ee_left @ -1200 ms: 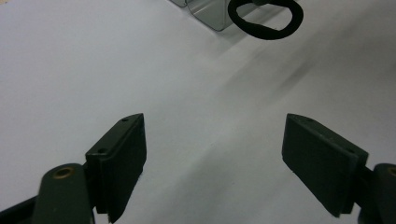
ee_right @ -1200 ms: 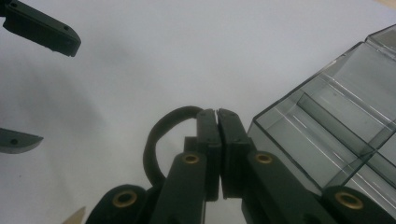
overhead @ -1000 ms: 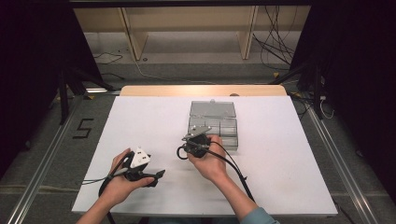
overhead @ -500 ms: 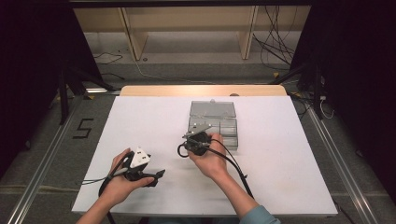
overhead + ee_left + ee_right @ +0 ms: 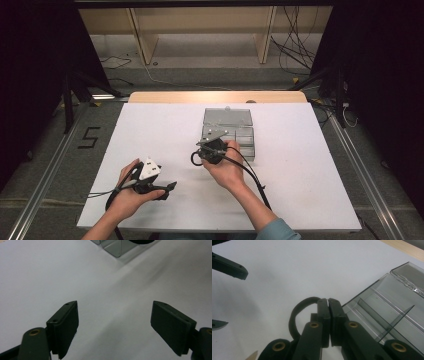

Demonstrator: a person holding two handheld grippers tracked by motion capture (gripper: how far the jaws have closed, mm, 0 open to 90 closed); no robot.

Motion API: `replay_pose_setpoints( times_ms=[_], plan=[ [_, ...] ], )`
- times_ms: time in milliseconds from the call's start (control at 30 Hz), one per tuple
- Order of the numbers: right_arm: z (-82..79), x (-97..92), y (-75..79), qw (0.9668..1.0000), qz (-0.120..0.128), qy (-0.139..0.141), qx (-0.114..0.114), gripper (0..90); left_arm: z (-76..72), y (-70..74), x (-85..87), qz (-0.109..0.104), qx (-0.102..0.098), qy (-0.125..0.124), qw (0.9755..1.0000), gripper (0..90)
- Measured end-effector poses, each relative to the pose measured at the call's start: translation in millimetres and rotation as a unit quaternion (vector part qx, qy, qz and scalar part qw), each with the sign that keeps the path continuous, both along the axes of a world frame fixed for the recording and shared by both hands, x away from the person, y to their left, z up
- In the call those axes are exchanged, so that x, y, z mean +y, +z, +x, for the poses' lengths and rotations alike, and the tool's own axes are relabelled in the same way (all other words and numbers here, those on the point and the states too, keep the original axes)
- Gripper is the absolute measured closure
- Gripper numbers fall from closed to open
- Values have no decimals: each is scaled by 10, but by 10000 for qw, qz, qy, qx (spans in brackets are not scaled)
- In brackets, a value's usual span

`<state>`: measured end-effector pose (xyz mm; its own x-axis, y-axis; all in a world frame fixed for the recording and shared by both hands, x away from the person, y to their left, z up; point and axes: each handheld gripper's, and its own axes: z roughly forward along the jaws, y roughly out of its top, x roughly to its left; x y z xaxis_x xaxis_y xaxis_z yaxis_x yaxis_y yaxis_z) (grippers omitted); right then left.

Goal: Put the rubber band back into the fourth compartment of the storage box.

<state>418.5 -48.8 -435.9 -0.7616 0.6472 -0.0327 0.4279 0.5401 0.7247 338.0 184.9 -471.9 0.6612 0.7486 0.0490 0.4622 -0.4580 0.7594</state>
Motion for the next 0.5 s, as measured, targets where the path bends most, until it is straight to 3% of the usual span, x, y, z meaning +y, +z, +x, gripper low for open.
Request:
replay_pose_setpoints(
  times_ms=[500],
  plan=[
    [33,-37,42,10000,43,-84,-23,892,-1,0,-4,-8,1,-7,10000,220]
  ],
)
